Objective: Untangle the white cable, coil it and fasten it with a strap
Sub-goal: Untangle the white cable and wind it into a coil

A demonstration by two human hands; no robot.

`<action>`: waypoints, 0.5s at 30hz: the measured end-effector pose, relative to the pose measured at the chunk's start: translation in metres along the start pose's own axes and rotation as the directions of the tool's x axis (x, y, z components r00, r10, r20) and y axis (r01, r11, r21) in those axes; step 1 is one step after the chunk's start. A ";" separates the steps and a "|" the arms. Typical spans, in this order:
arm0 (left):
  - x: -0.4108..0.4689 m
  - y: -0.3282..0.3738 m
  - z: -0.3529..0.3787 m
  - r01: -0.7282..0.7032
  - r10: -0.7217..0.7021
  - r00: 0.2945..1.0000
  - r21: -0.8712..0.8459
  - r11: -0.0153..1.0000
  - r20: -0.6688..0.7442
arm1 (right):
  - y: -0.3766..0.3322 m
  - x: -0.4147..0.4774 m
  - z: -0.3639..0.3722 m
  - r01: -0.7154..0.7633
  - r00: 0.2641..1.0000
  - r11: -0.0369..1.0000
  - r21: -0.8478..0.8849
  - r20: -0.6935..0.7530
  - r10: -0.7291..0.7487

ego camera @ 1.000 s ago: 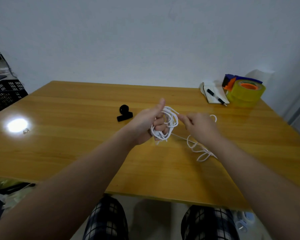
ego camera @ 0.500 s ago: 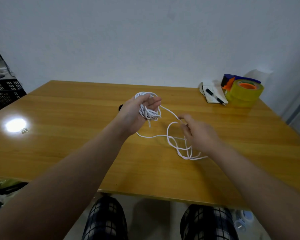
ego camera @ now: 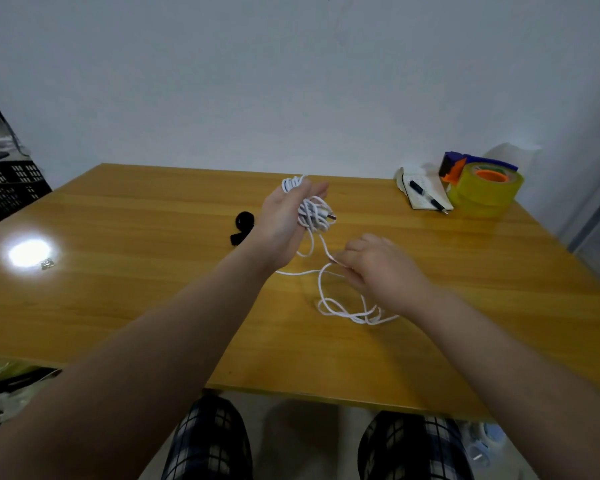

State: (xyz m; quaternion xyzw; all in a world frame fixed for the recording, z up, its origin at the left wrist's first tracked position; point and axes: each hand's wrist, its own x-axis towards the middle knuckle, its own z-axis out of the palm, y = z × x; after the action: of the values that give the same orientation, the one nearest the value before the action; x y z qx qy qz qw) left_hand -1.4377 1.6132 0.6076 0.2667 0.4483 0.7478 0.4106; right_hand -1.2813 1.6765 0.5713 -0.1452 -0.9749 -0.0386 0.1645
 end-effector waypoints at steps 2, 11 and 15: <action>0.001 0.001 -0.003 -0.045 0.048 0.996 0.043 0.998 -0.079 | 0.006 -0.002 -0.004 -0.021 0.998 1.000 -0.017 0.059 0.022; 0.003 -0.003 -0.024 -0.038 0.129 0.985 0.595 0.802 -0.112 | 0.010 -0.012 -0.006 0.105 0.995 0.983 0.148 -0.015 -0.104; -0.006 -0.010 -0.022 -0.061 -0.007 0.996 0.719 0.692 0.091 | 0.008 -0.007 -0.015 0.155 0.984 0.973 0.173 -0.110 -0.137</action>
State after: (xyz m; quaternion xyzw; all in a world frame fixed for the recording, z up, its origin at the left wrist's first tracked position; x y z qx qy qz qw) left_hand -1.4481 1.6006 0.5882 0.4450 0.6834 0.5057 0.2814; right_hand -1.2678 1.6801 0.5833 -0.0555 -0.9732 0.0312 0.2208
